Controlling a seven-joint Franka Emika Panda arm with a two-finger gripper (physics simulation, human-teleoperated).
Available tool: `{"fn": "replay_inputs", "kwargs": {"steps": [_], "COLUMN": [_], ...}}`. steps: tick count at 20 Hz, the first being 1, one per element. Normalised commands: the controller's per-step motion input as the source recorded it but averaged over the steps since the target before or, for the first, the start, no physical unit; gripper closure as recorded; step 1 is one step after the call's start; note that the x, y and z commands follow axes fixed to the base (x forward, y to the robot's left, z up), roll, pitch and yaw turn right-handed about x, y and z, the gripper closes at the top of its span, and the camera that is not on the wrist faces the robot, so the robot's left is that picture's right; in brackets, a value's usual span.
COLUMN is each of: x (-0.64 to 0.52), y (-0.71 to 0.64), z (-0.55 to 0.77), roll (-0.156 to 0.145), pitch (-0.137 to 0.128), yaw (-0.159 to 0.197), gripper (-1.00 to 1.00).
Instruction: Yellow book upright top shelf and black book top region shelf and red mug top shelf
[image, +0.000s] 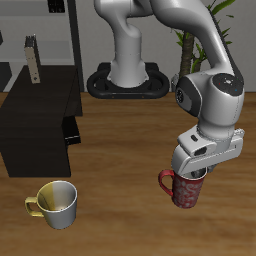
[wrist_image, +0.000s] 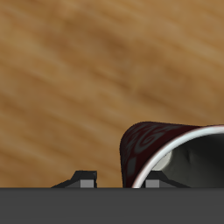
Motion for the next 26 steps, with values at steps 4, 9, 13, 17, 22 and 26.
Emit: {"fn": "replay_inputs", "kwargs": {"steps": [4,9,13,17,22,26], "x": [-0.16,-0.17,-0.40,-0.45,-0.36,-0.32], "y": [-0.07,-0.22,-0.31,-0.28,-0.38,-0.42], "z": [-0.01,0.12,0.44,0.74,0.75,0.73], "roll": [0.009,-0.016,-0.008,-0.019,-0.076,-0.115], "pitch": [0.008,0.005,-0.047,-0.087,-0.072,-0.089], "yaw": [-0.019,-0.049,-0.002,-0.021,-0.007,-0.038], "gripper": [1.00,1.00,1.00,1.00,1.00,1.00]}}
